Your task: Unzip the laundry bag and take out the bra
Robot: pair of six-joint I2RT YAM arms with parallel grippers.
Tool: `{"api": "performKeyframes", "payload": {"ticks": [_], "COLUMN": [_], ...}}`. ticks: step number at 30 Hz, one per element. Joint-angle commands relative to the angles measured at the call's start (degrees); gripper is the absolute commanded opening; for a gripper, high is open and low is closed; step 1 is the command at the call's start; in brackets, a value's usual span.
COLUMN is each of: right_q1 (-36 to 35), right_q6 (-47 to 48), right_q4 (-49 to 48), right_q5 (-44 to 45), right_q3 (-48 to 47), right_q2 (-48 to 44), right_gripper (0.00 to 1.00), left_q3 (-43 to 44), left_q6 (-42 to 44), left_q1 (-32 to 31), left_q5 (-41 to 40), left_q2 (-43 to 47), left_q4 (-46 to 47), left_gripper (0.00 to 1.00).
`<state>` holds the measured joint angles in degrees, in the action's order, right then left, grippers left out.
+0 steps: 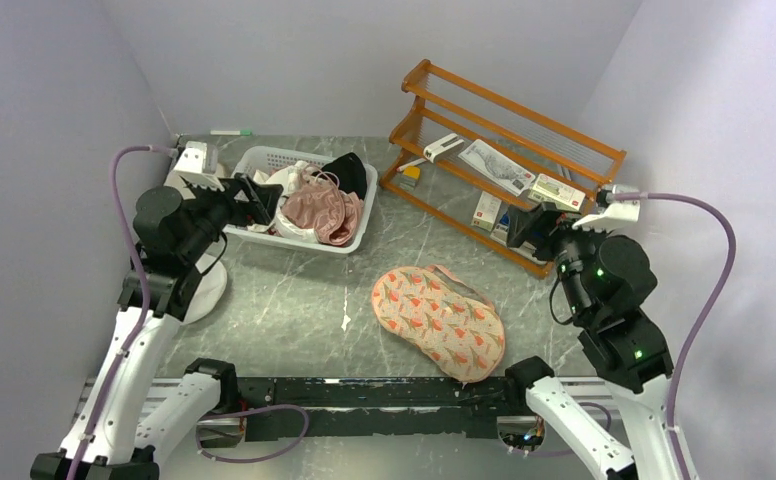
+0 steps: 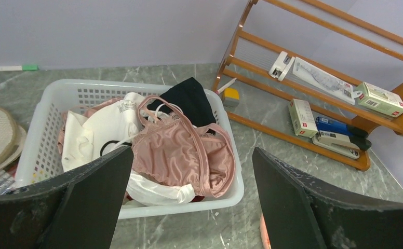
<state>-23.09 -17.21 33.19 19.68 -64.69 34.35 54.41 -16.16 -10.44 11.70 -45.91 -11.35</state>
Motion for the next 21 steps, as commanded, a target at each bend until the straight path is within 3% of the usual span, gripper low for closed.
{"api": "performKeyframes", "payload": {"ticks": [1,7,10,15,21], "right_q1": [2.31,3.77,4.07,4.35,4.46], "right_q6": [-2.27,-5.24,-7.01,-8.08,-8.61], "right_q4": [3.34,5.51,5.92,6.25,6.77], "right_q5": [-5.06,-8.88,-10.22,-11.59,-12.09], "right_q3": [1.68,4.04,5.66,8.45,9.13], "right_q2": [-3.64,-7.29,-9.10,-10.79,-10.32], "right_gripper": [1.00,1.00,1.00,1.00,1.00], "left_q3": [-1.44,-0.38,-0.68,-6.05,-13.03], "left_q6": [-1.04,-2.43,-4.83,-12.58,-25.41], "left_q1": [0.12,-1.34,-6.34,-23.17,-48.51], "left_q5": [4.13,12.19,12.83,8.48,-0.44], "left_q2": [-2.19,-10.42,-13.79,-16.24,-23.51], "left_q4": [7.02,4.35,2.46,5.84,16.89], "left_gripper": [0.97,0.97,0.96,0.96,0.96]}}
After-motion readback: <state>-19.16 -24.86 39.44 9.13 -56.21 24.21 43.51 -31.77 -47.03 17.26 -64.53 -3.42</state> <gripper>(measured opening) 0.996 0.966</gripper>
